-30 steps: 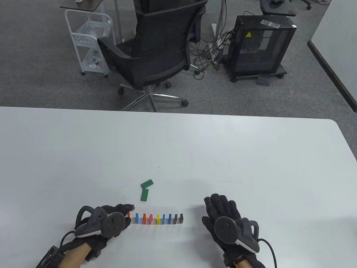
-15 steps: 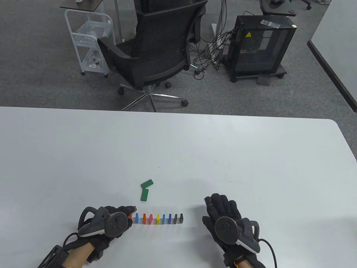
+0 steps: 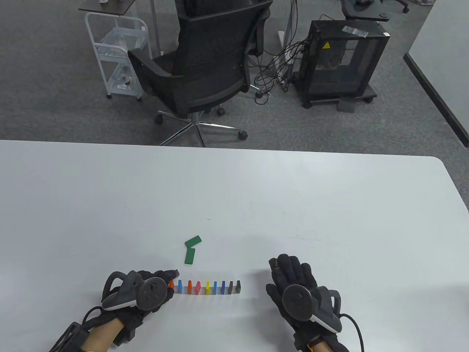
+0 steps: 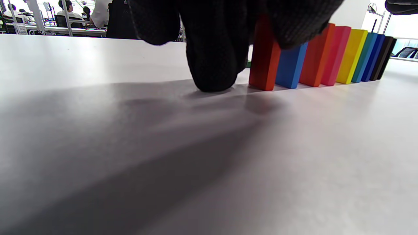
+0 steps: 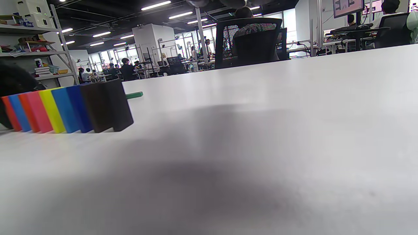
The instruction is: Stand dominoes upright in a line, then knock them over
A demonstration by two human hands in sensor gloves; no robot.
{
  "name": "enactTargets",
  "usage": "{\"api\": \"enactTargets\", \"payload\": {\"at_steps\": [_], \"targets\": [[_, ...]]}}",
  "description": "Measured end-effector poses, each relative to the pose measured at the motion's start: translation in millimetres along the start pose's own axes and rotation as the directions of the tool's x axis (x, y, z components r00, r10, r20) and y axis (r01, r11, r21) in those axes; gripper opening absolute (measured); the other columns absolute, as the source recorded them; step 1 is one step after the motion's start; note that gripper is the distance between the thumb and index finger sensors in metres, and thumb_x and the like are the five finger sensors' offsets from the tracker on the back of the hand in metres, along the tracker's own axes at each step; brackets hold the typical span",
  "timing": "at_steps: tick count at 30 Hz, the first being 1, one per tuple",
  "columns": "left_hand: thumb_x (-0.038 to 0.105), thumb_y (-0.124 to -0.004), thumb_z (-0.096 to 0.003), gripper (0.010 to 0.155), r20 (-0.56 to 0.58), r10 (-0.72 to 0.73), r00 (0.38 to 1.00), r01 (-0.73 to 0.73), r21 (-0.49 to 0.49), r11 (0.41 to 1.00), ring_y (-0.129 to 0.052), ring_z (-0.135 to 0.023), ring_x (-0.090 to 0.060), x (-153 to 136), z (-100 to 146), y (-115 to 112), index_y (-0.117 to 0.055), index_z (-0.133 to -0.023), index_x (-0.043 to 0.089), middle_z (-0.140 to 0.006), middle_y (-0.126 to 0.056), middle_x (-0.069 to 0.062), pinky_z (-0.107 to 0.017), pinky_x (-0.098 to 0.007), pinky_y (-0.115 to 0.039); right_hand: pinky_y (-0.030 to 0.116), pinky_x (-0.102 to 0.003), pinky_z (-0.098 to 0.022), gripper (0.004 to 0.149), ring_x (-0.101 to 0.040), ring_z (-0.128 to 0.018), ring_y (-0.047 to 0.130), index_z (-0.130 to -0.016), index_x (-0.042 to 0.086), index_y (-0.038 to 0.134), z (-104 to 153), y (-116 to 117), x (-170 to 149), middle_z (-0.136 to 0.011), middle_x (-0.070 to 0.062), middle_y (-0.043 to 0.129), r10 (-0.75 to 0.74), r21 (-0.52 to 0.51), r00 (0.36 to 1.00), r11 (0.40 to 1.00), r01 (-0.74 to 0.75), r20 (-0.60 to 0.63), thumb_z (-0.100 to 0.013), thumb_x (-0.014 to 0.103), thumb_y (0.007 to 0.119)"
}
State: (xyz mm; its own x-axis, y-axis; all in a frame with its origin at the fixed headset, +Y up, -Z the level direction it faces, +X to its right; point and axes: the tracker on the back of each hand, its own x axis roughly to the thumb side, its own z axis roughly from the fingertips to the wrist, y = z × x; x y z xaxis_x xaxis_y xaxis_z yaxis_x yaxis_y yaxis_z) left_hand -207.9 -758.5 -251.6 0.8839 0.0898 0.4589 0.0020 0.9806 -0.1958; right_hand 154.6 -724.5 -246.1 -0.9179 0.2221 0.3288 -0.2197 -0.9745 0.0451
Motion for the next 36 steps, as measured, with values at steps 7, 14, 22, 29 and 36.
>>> {"api": "enactTargets", "payload": {"at_steps": [7, 14, 22, 29, 36], "targets": [[0.042, -0.072, -0.0652, 0.057, -0.002, 0.006, 1.0, -0.006, -0.004, 1.0, -0.1, -0.081, -0.016, -1, 0, 0, -0.066, -0.113, 0.012, -0.102, -0.091, -0.01, -0.076, -0.042, -0.071, 0.027, -0.051, -0.081, 0.067, -0.038, -0.111, 0.039, -0.116, 0.015, 0.045, 0, 0, 0, -0.12, -0.014, 0.035, 0.001, 0.001, 1.0, 1.0, -0.001, 0.001, -0.058, 0.048, 0.049], [0.043, -0.072, -0.0652, 0.059, -0.002, 0.015, 1.0, -0.015, -0.01, 1.0, -0.1, -0.083, -0.019, -1, 0, 1, -0.065, -0.114, 0.012, -0.103, -0.089, -0.01, -0.077, -0.044, -0.071, 0.027, -0.051, -0.081, 0.067, -0.038, -0.111, 0.039, -0.116, 0.015, 0.045, 0, 0, 0, -0.12, -0.014, 0.035, 0.001, 0.001, 1.0, 1.0, -0.001, 0.001, -0.058, 0.048, 0.049], [0.045, -0.072, -0.0655, 0.061, -0.013, 0.016, 1.0, -0.016, 0.003, 1.0, -0.097, -0.087, -0.022, -2, 6, 16, -0.062, -0.116, 0.012, -0.107, -0.086, -0.011, -0.077, -0.047, -0.071, 0.027, -0.051, -0.081, 0.067, -0.038, -0.111, 0.039, -0.116, 0.015, 0.045, 0, 0, 0, -0.12, -0.014, 0.035, 0.0, 0.001, 1.0, 1.0, 0.0, 0.0, -0.058, 0.048, 0.049], [0.046, -0.071, -0.0661, 0.059, -0.078, -0.054, 0.996, 0.058, 0.055, 0.997, -0.092, -0.095, -0.025, 0, 5, 47, -0.064, -0.116, 0.016, -0.111, -0.082, -0.012, -0.079, -0.052, -0.067, 0.027, -0.051, -0.081, 0.067, -0.038, -0.111, 0.039, -0.116, 0.015, 0.045, 1, -2, 0, -0.12, -0.014, 0.035, -0.005, -0.012, 1.0, 1.0, 0.005, -0.004, -0.058, 0.048, 0.049], [0.045, -0.072, -0.0665, 0.059, -0.145, -0.113, 0.983, 0.103, -0.076, 0.992, -0.088, -0.098, -0.028, 2, -42, 73, -0.066, -0.116, 0.015, -0.113, -0.08, -0.014, -0.081, -0.054, -0.063, 0.027, -0.051, -0.081, 0.067, -0.038, -0.111, 0.039, -0.116, 0.015, 0.045, 1, -2, 0, -0.12, -0.014, 0.035, -0.01, -0.019, 1.0, 1.0, 0.01, 0.005, -0.058, 0.048, 0.049]]}}
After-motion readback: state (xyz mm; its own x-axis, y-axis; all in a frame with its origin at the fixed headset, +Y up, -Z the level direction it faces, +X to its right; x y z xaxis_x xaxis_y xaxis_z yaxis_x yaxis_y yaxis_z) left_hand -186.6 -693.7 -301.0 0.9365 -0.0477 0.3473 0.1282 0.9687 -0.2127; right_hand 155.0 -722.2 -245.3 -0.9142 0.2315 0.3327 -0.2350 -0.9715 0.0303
